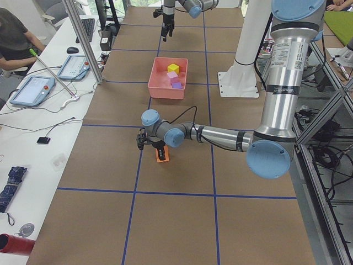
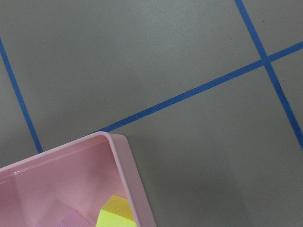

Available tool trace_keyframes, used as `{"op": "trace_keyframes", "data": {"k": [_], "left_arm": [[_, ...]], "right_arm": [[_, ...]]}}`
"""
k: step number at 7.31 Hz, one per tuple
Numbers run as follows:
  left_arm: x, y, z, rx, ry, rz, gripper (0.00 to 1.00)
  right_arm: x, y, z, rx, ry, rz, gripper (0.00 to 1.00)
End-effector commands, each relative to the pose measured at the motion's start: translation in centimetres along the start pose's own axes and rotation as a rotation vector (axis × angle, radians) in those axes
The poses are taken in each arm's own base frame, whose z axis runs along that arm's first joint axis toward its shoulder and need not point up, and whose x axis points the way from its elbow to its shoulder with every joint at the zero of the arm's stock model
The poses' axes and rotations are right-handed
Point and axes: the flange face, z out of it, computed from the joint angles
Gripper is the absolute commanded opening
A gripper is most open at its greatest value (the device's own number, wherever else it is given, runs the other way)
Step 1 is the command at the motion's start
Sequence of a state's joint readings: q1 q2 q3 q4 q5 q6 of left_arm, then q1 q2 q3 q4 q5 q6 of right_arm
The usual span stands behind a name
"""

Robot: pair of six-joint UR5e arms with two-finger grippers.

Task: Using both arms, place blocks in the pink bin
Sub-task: 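Grasp the orange cube with the left gripper while the right gripper withdraws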

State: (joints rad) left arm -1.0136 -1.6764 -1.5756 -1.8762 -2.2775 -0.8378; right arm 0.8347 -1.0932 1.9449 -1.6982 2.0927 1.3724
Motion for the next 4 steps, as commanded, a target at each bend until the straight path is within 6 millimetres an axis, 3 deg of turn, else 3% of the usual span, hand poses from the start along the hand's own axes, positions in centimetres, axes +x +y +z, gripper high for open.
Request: {"op": "trace_keyframes", "data": {"k": [1,2,3,4], "left_arm": [[11.8,-1.3,-7.2,0.006,0.126,-0.108,0.0],[17.6,-0.7,-10.2,0.019,0.189,-0.152,0.0],[23.8,1.9,-11.8,0.002,0.243,-0.171,0.0],[29.6,3.3,-13.9,-0.009,0.287,-0.185,0.0]], "right_arm": [[4.9,-1.6,1.5,-0.007,0.059,-0.121,1.0],[7.7,-3.6,1.3,0.005,0.083,-0.176,1.0],[10.6,-5.5,1.1,0.013,0.111,-0.232,1.0],[12.8,-6.7,1.2,0.012,0.133,-0.274,1.0]]}}
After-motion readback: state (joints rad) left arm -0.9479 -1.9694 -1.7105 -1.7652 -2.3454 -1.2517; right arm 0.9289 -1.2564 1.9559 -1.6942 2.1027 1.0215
